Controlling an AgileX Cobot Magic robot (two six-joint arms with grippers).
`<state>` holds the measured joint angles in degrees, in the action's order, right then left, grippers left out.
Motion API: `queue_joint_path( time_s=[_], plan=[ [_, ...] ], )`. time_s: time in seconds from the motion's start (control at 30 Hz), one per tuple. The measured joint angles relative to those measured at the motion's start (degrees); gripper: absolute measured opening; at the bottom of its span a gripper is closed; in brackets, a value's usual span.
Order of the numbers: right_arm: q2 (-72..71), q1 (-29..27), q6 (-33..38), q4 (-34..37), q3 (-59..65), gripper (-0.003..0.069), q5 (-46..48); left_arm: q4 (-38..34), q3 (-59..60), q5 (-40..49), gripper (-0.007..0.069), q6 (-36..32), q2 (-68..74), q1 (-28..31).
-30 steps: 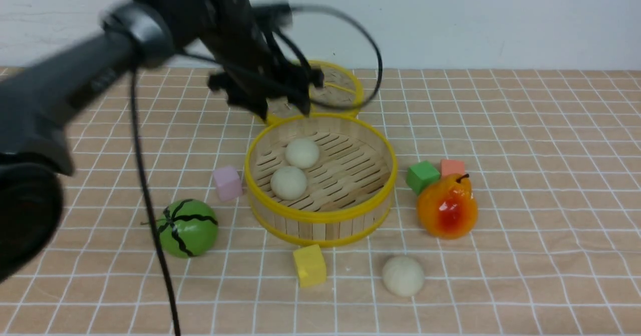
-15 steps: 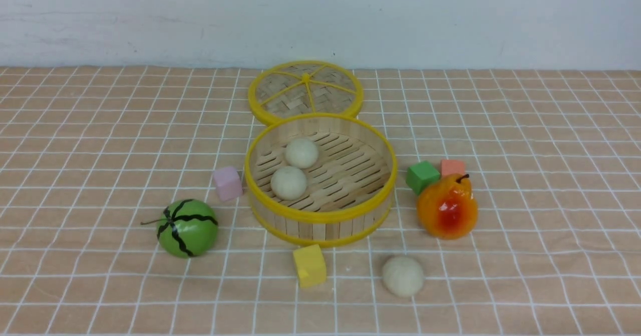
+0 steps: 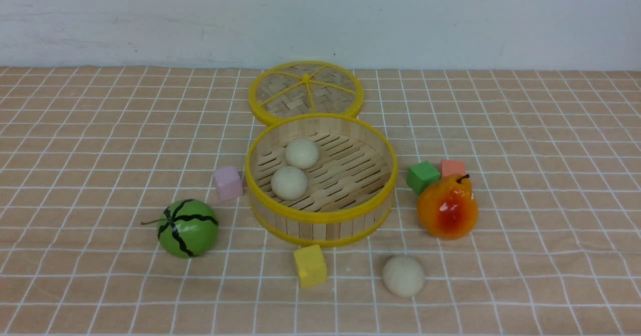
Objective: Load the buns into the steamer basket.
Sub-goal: Use the right arm to grab a steamed stuffed bun
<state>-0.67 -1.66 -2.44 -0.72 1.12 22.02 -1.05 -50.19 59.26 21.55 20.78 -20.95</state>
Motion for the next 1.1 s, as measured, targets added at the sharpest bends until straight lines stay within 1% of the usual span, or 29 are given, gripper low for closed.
queue_joint_path(
  time_s=[0.27,0.83,0.97,1.03,1.07,1.1],
  plan=[
    [0.00,0.00,0.00,0.00,0.00,0.0239,0.00,1.05,1.08,-1.31,-0.0013,0.23,-0.69,0.00],
    [0.00,0.00,0.02,0.00,0.00,0.0239,0.00,1.05,1.08,0.36,-0.0013,0.44,-0.69,0.00],
    [0.00,0.00,0.02,0.00,0.00,0.0239,0.00,2.20,2.96,-4.48,-0.0013,0.44,-0.69,0.00],
    [0.00,0.00,0.02,0.00,0.00,0.0239,0.00,4.70,7.45,-14.47,-0.0013,0.09,-0.69,0.22],
    [0.00,0.00,0.02,0.00,0.00,0.0239,0.00,4.88,8.31,-16.37,-0.0013,-0.20,-0.69,0.39],
    [0.00,0.00,0.02,0.00,0.00,0.0239,0.00,5.88,11.04,-22.30,-0.0013,-1.35,-0.75,1.36]
  ],
)
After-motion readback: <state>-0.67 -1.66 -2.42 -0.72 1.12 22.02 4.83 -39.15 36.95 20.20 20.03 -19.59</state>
